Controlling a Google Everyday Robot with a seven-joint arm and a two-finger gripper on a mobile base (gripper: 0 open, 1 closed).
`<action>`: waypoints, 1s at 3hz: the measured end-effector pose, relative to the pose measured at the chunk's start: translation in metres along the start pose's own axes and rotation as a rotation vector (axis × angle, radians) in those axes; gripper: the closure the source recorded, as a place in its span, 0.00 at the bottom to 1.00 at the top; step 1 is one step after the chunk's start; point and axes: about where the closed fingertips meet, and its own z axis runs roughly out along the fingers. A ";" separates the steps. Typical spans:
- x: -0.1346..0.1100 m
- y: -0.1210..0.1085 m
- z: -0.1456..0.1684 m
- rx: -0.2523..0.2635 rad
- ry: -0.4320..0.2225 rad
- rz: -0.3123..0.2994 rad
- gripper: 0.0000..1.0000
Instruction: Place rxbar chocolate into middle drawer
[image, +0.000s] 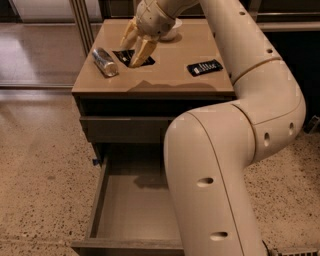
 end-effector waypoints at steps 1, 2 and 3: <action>-0.024 0.021 0.003 -0.082 0.008 -0.052 1.00; -0.064 0.048 -0.023 -0.107 0.026 -0.105 1.00; -0.099 0.085 -0.039 -0.129 0.035 -0.117 1.00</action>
Offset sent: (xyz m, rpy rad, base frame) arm -0.1987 -0.0162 0.0020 -0.2042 0.0745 0.2091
